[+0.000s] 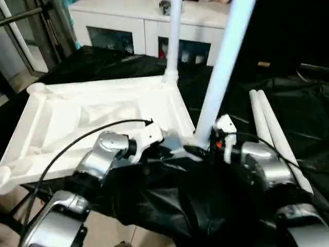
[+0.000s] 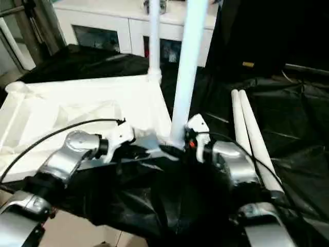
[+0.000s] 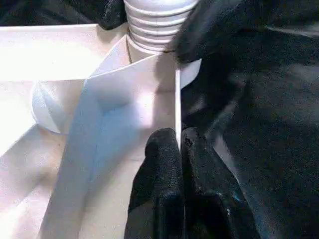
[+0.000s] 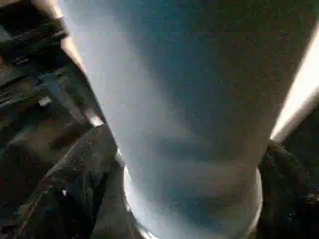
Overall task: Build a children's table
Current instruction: Rotate leg to tighten
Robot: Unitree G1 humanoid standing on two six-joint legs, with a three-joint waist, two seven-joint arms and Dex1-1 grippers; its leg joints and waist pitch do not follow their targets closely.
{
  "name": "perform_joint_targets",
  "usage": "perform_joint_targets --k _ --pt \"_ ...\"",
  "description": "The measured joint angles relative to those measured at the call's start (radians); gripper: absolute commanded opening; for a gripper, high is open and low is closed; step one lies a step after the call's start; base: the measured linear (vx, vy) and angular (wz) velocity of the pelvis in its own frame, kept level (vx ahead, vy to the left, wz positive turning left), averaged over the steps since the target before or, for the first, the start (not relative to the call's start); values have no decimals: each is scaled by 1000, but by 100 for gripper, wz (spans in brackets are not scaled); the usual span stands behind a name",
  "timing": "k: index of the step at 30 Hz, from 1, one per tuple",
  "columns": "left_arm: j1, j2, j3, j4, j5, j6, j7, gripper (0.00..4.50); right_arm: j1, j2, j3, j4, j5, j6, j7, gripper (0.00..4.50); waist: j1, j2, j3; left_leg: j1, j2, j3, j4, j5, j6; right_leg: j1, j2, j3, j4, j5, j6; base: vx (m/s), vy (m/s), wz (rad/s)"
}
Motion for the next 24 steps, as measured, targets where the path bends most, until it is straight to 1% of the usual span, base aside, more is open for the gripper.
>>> perform_joint_targets --k 1,2,3,5,7,10,15,17,18,19,21,23,24 --pt "0 4 -3 0 -2 -4 -19 0 6 -5 2 -7 2 4 18 356 2 0 0 0 0 0 0 0 0 0 0 0 0 0 0 0 0 0" --pt "2 7 -4 -2 -5 -7 -30 0 11 -11 5 -15 3 6 30 340 4 0 0 0 0 0 0 0 0 0 0 0 0 0 0 0 0 0" --pt "3 12 -8 -4 -8 -9 -41 0 15 -19 13 -27 3 10 45 340 5 0 0 0 0 0 0 0 0 0 0 0 0 0 0 0 0 0" --pt "5 25 -13 -7 -18 -15 -71 0 23 -33 31 -52 4 23 77 317 8 -1 0 0 0 0 0 0 0 0 0 0 0 0 0 0 0 0" --pt "6 31 -18 -7 -24 -24 -85 0 34 -36 33 -69 4 27 88 311 12 -1 1 1 0 0 0 0 0 0 0 0 0 0 0 0 0 0" --pt "7 33 -18 -7 -24 -29 -92 0 38 -36 33 -79 4 38 91 289 13 -2 1 1 0 0 0 0 0 0 0 0 0 0 0 0 0 0" --pt "8 30 -15 -5 -22 -28 -84 0 48 -29 27 -93 4 49 72 281 13 -2 1 1 0 0 0 0 0 1 0 0 1 0 0 0 0 0" --pt "7 15 1 14 -14 -20 -34 0 44 -1 9 -75 -2 49 -8 280 11 -3 0 4 0 0 0 0 0 3 0 1 1 0 0 0 0 0" --pt "3 0 14 29 -4 -13 12 0 31 28 -10 -44 -12 45 -87 280 7 -4 -1 5 0 0 1 1 -1 3 0 1 2 0 0 0 0 0" --pt "-12 -17 21 50 11 1 69 0 1 63 -26 -6 -27 42 -189 280 -1 -5 -1 5 0 0 2 2 -3 3 0 1 2 -2 4 0 0 0" --pt "-29 -55 23 73 24 24 148 0 -34 97 -50 45 -44 42 -324 279 -11 -6 -2 5 -1 0 3 2 -3 4 -1 1 0 -2 5 0 0 0" --pt "-36 -86 22 81 37 45 208 0 -43 115 -64 64 -45 39 -413 279 -11 -5 -2 5 -2 0 3 2 -2 5 -1 2 -1 -2 5 0 0 0" --pt "-44 -101 23 93 44 53 239 0 -47 135 -83 77 -44 38 -464 278 -11 -6 -3 7 -2 0 3 2 -2 6 -1 2 -1 -2 5 0 0 0"
